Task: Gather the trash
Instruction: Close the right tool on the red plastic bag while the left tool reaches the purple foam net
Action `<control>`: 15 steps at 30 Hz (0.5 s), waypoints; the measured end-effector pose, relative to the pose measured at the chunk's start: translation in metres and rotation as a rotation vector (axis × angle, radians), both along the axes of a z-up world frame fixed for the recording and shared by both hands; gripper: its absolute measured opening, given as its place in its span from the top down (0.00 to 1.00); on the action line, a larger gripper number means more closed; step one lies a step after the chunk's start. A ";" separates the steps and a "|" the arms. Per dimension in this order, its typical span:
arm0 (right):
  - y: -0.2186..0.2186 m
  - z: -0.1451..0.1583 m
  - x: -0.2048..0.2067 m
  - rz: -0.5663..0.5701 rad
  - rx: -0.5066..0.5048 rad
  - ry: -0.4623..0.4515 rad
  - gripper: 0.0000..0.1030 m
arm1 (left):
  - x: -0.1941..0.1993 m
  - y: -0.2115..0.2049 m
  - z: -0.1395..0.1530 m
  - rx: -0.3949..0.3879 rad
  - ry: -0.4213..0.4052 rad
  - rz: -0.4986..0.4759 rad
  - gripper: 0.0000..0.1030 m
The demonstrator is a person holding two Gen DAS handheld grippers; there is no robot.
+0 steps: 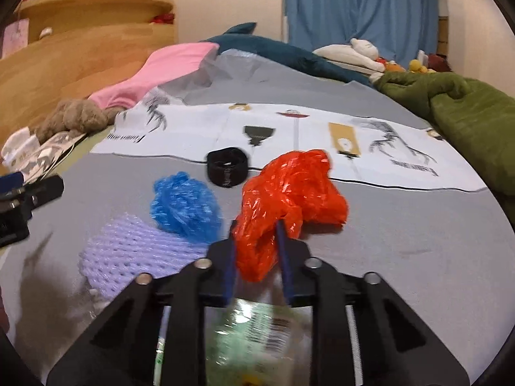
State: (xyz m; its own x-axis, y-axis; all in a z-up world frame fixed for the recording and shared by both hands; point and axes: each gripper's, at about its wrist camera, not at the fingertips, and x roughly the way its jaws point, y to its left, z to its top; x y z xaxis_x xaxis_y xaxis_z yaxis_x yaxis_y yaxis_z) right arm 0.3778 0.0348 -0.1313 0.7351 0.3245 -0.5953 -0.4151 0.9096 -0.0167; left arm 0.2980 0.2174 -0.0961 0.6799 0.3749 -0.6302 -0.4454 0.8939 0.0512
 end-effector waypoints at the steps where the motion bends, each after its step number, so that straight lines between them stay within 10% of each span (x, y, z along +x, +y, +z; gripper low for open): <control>1: -0.005 0.001 -0.001 -0.010 0.000 -0.008 0.84 | 0.000 -0.005 -0.001 0.001 -0.002 -0.016 0.08; 15: -0.107 0.000 -0.007 -0.219 0.031 -0.010 0.89 | 0.006 -0.094 -0.030 -0.046 -0.079 -0.295 0.08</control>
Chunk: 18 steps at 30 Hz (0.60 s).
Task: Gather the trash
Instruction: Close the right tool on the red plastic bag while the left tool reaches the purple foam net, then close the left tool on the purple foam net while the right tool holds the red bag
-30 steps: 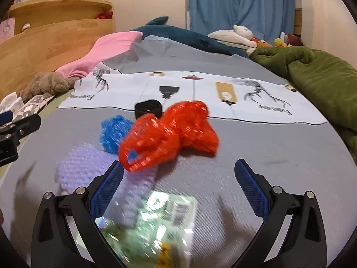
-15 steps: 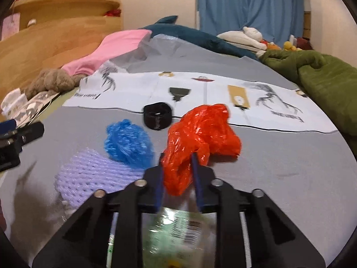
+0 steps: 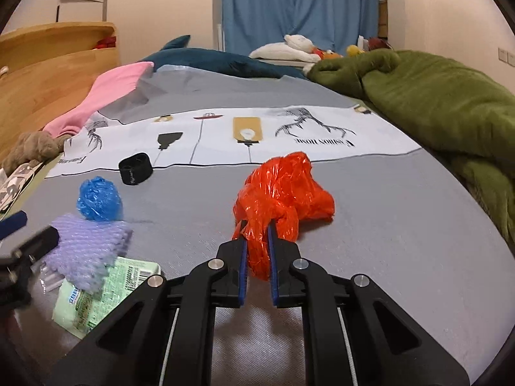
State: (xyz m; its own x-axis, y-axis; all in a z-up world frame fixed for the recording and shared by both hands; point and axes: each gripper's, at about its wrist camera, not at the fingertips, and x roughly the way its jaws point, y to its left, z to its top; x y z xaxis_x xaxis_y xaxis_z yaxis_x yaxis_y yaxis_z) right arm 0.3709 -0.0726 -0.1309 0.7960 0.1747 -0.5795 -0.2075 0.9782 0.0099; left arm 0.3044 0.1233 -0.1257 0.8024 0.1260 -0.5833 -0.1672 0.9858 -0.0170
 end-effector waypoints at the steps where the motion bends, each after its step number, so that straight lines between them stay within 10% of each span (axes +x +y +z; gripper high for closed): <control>1: -0.001 -0.001 0.000 0.001 0.000 0.000 0.89 | 0.002 -0.005 -0.003 0.005 0.006 -0.009 0.08; 14: -0.004 -0.008 0.005 0.006 0.024 0.039 0.89 | 0.029 -0.019 -0.027 0.054 0.173 -0.058 0.10; 18: -0.006 -0.010 0.007 0.002 0.034 0.049 0.89 | 0.021 -0.017 -0.023 0.020 0.130 -0.076 0.48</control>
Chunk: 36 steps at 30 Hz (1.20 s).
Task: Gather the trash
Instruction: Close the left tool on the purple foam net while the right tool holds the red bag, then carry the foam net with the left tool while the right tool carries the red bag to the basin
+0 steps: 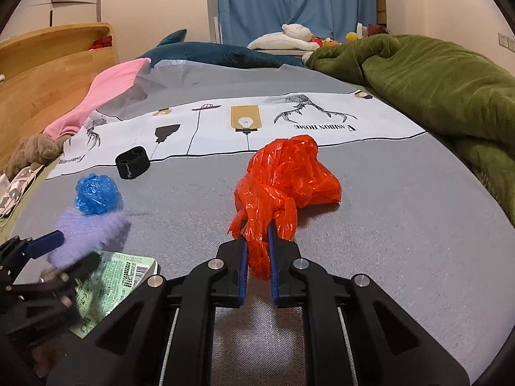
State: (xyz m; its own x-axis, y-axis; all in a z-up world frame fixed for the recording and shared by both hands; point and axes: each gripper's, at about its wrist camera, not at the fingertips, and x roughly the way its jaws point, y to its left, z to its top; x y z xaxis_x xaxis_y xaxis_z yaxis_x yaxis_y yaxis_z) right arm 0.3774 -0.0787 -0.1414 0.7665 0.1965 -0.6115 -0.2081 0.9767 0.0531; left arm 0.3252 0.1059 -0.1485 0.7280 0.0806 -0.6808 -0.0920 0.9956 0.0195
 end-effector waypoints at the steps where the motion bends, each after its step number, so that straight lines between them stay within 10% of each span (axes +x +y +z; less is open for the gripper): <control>1: 0.000 0.000 0.001 0.001 0.000 0.001 0.89 | -0.003 0.000 0.003 -0.007 -0.023 -0.004 0.52; 6: 0.004 -0.001 0.000 0.009 -0.017 0.001 0.89 | -0.015 -0.001 0.016 -0.038 -0.110 -0.033 0.81; 23: -0.010 0.049 -0.041 -0.006 0.004 -0.109 0.89 | -0.042 0.034 0.065 -0.170 -0.235 0.036 0.83; 36: -0.048 0.102 -0.126 -0.009 0.030 -0.160 0.89 | -0.092 -0.023 0.099 -0.142 -0.228 -0.099 0.83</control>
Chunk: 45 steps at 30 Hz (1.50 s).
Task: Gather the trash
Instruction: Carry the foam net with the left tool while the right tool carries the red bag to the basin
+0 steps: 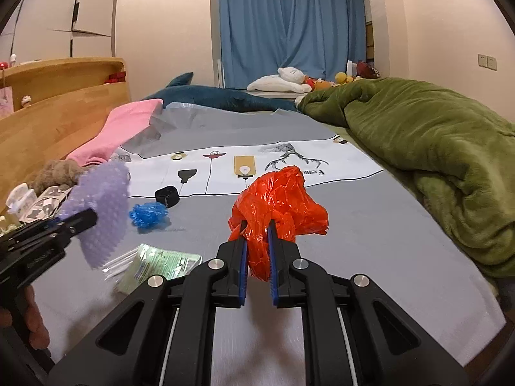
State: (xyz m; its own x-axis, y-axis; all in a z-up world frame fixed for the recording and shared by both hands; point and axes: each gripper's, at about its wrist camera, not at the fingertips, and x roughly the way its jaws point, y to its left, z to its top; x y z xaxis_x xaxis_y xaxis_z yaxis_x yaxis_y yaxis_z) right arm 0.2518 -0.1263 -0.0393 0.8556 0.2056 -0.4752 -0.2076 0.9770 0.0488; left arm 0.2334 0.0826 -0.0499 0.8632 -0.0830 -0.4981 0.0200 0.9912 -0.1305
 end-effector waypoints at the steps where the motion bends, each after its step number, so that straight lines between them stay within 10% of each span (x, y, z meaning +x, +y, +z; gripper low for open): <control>1: -0.005 0.004 -0.009 -0.002 0.004 -0.003 0.90 | -0.005 -0.005 0.002 -0.004 0.002 -0.014 0.83; 22: -0.160 0.025 -0.164 -0.190 0.020 -0.004 0.89 | -0.089 -0.174 0.014 -0.046 0.042 -0.344 0.83; 45: -0.296 -0.108 -0.212 -0.466 0.143 0.342 0.88 | -0.112 -0.353 -0.102 0.127 0.317 -0.593 0.76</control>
